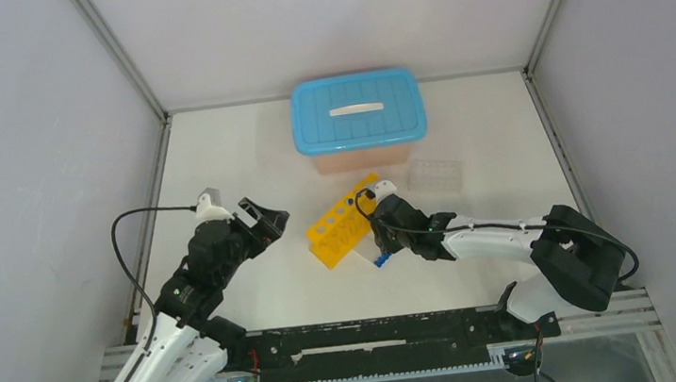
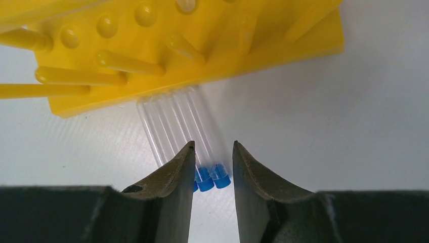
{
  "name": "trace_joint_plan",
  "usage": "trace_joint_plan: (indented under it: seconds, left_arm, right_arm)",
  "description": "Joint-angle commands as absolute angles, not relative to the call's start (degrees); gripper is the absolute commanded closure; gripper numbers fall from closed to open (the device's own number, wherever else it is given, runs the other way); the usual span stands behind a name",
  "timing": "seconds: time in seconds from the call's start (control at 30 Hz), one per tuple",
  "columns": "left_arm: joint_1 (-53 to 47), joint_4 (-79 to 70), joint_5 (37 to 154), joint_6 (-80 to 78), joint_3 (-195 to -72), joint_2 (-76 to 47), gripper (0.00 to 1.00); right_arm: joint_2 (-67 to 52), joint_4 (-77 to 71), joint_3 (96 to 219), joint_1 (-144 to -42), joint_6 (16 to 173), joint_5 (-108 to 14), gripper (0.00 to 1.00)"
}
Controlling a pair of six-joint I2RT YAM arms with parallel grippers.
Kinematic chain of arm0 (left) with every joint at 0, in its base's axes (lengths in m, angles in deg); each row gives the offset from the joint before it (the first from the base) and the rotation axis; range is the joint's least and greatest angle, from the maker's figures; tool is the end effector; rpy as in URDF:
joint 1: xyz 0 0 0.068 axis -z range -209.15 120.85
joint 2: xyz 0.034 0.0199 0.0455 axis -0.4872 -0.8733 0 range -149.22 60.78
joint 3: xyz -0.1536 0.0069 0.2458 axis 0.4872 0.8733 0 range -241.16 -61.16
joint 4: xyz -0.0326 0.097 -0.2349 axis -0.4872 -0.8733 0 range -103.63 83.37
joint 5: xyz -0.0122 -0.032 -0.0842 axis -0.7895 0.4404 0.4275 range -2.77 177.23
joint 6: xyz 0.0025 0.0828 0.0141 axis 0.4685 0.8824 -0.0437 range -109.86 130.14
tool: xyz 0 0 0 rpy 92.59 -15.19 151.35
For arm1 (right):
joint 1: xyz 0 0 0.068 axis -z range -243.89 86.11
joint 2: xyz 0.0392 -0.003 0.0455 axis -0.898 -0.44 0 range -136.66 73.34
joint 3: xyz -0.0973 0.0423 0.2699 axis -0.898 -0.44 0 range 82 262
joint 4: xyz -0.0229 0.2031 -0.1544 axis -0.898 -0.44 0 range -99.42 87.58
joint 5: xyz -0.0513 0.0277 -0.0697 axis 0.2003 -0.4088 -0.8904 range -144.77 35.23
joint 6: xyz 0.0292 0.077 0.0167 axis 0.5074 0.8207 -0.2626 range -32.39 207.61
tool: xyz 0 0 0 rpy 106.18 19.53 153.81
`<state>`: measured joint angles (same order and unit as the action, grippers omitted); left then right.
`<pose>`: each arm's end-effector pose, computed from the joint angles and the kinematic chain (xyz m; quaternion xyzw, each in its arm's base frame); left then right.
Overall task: Organize the chemistry lab equipment
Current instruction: Pick up the test tube at the center of the board.
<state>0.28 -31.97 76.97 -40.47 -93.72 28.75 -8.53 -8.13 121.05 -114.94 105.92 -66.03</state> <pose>0.1397 -0.0637 0.2636 -0.2015 0.8160 -0.2873 0.4593 0.1955 0.2189 0.1642 -0.2289 0.9028 0.1249 0.3420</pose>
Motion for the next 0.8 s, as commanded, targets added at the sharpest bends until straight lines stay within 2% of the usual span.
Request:
trace_joint_plan:
  seconds: [0.0,0.77]
  left_arm:
    - [-0.03,-29.31,77.41,-40.92,-94.30,28.55,0.06]
    - [0.00,-28.87,76.85,-40.41,-94.46,27.37,0.06]
  right_arm:
    - [-8.79,-5.44,120.15,-114.70,105.36,-65.49,0.60]
    - [-11.48,-3.43,117.92,-114.61,106.13,-64.79,0.61]
